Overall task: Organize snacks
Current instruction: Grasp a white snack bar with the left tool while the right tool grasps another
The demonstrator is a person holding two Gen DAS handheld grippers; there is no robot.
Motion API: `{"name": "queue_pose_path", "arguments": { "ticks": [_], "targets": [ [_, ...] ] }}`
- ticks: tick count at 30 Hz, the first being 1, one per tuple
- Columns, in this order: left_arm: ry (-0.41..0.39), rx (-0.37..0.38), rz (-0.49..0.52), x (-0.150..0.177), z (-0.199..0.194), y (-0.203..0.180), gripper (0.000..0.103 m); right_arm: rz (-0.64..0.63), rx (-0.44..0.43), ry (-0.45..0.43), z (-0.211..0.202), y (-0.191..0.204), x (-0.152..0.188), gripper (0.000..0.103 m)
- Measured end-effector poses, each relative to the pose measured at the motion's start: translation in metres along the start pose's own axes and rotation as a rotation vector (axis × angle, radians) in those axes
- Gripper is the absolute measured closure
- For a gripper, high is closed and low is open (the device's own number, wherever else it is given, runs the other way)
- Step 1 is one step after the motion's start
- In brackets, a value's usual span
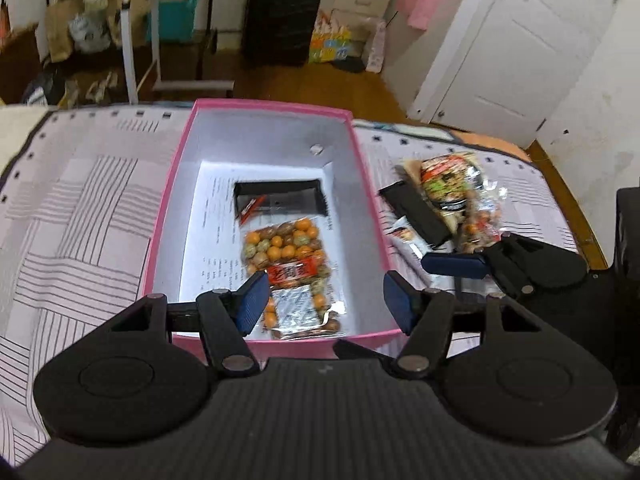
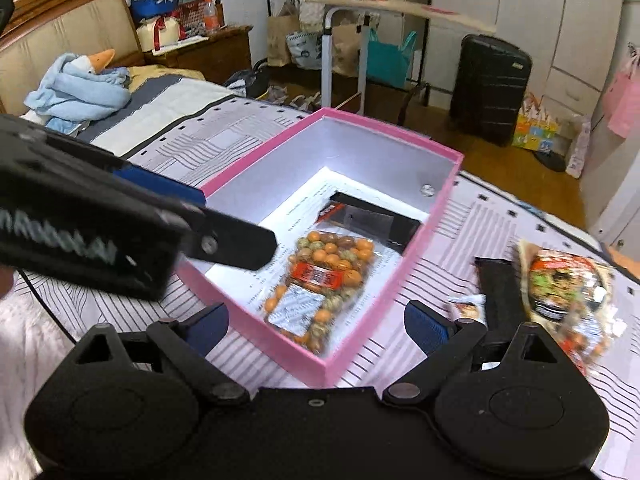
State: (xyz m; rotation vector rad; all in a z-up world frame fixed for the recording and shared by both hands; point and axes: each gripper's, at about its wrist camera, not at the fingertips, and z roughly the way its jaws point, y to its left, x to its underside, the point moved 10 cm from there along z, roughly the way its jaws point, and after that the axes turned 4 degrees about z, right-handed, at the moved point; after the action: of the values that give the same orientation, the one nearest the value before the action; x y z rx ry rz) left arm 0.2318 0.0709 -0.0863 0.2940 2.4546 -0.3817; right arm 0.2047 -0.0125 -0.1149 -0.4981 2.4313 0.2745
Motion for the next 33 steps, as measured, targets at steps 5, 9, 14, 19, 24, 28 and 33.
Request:
{"name": "queue_pose_path", "arguments": {
  "ticks": [5,9,14,19,24,28,33],
  "targets": [
    [-0.050,0.030,0.023,-0.005,-0.025,-0.033,0.041,0.008,0.003,-0.025,-0.029,-0.019,0.007,0.006],
    [-0.080,0.045,0.034,-0.011,-0.032,-0.061,0.041,0.023,0.027,-0.082,-0.057,-0.046,0.012,0.006],
    [-0.086,0.059,0.057,-0.012,-0.020,-0.095,0.041,0.093,0.031,-0.177,-0.086,-0.101,0.032,0.007],
    [-0.074,0.048,0.098,-0.008,0.016,-0.122,0.042,0.142,0.064,-0.165,-0.077,-0.150,0.069,0.012],
    [-0.030,0.043,0.077,0.000,0.062,-0.139,0.042,0.130,0.076,-0.129,-0.058,-0.172,0.106,0.028],
    [0.008,0.018,0.063,0.006,0.099,-0.148,0.042,0.064,0.090,-0.078,-0.038,-0.182,0.130,0.032],
    [0.054,-0.030,-0.024,0.011,0.146,-0.146,0.042,0.011,0.090,-0.028,-0.013,-0.192,0.150,0.035]
  ]
}}
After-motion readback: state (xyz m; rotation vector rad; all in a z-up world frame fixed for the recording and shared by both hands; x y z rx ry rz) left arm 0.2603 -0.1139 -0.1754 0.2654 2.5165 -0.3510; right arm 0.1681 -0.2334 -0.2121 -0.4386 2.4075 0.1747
